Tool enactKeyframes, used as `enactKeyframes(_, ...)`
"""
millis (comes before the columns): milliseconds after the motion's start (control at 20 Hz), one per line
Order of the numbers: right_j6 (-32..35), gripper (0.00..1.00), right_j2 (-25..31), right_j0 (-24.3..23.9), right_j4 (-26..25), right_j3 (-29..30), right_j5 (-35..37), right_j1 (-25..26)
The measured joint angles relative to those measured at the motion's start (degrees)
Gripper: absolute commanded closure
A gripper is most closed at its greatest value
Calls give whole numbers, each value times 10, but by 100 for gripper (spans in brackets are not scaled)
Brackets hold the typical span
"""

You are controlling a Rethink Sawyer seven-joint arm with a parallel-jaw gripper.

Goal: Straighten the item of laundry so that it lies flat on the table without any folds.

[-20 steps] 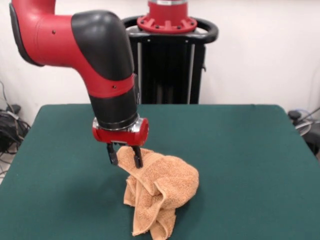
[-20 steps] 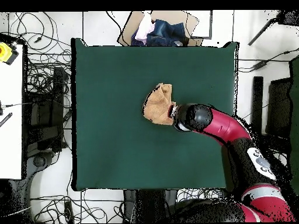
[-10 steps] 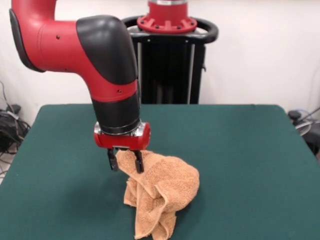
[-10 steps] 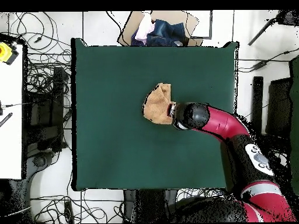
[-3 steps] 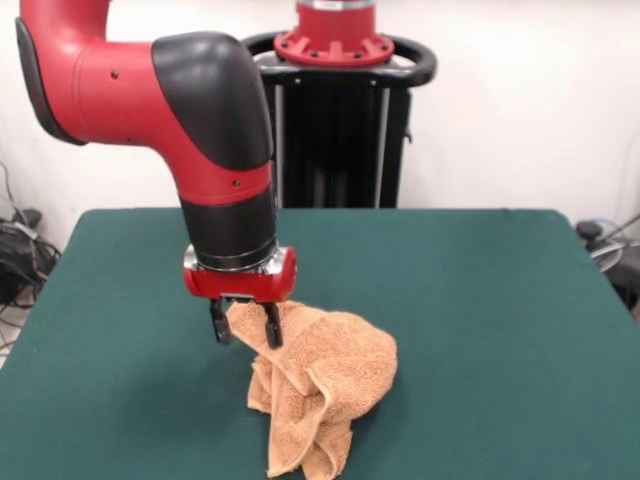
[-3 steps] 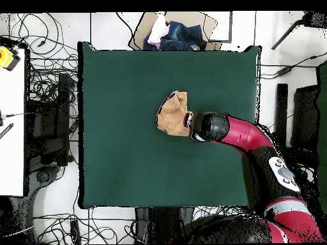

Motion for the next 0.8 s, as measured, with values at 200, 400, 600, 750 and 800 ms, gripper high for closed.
enactKeyframes(200, 0, 0, 4, -5, -1, -15, 1, 9)
enactKeyframes(400, 0, 0, 15, -13, -1, -35, 8, 25)
enactKeyframes(600, 0, 0, 25, -18, -1, -53, 19, 44)
enactKeyframes(750, 0, 0, 30, -19, -1, -57, 22, 48)
enactKeyframes(800, 0, 0, 33, -20, -1, -58, 22, 50)
